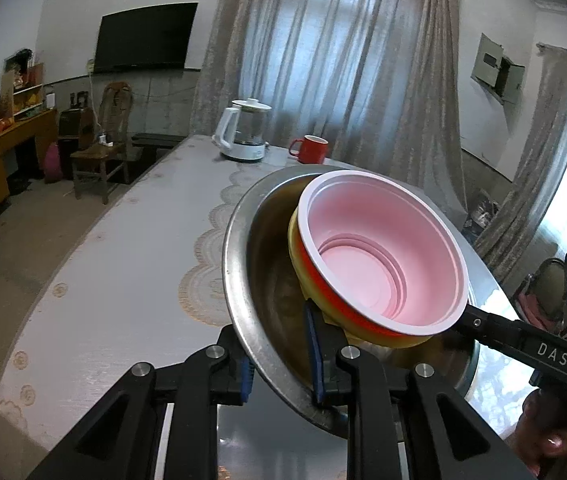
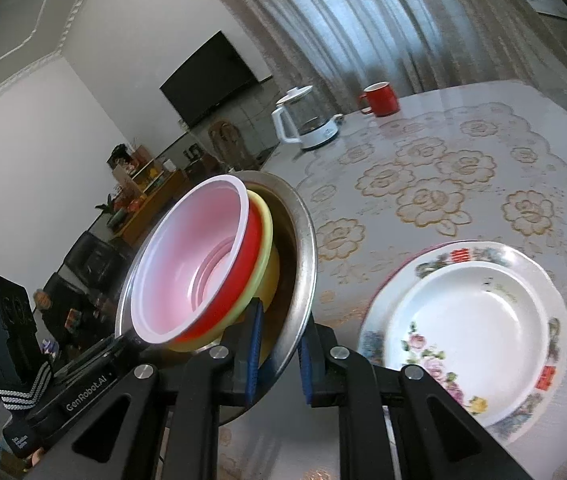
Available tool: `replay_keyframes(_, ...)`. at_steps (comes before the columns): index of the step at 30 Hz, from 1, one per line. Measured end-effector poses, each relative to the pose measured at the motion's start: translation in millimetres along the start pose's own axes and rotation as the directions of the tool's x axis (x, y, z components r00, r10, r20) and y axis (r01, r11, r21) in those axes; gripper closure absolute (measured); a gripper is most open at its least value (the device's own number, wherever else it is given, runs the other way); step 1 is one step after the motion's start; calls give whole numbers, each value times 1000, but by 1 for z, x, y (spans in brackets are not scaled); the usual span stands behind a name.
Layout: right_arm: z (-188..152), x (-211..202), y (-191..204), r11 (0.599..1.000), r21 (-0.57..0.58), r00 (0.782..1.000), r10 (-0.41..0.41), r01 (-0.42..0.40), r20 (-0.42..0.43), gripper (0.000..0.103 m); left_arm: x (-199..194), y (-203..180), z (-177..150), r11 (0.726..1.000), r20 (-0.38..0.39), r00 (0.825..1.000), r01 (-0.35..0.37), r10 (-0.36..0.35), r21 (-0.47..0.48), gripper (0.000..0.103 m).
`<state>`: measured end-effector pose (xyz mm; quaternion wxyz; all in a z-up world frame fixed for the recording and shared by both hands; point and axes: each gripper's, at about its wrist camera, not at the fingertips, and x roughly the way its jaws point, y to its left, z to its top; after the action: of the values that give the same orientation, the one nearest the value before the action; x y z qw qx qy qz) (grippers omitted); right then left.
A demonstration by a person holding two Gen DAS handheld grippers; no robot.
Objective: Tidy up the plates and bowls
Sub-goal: 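Carry the steel bowl with both grippers over the stacked plates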
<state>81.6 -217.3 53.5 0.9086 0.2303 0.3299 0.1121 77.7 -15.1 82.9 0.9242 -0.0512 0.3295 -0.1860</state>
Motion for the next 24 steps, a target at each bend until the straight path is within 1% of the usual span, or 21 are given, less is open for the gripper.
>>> replay_keyframes(7, -1, -21, -22, 999, 38, 999, -40, 38, 29, 88, 11, -28, -2, 999, -20, 999, 26, -26, 37, 81)
replay_keyframes(12, -1, -36, -38, 996, 64, 997, -58, 55, 55, 88, 15, -50, -2, 997, -19, 999, 39, -38, 70, 81)
replay_keyframes(19, 2, -53, -55, 993, 89, 993, -79, 71, 88, 88, 20, -71, 2, 993, -23, 998, 52, -50, 102, 81)
replay_keyframes(24, 3, -65, -64, 990, 111, 991, -97, 86, 97, 88, 29, -85, 4, 991, -34, 997, 67, -63, 117, 81)
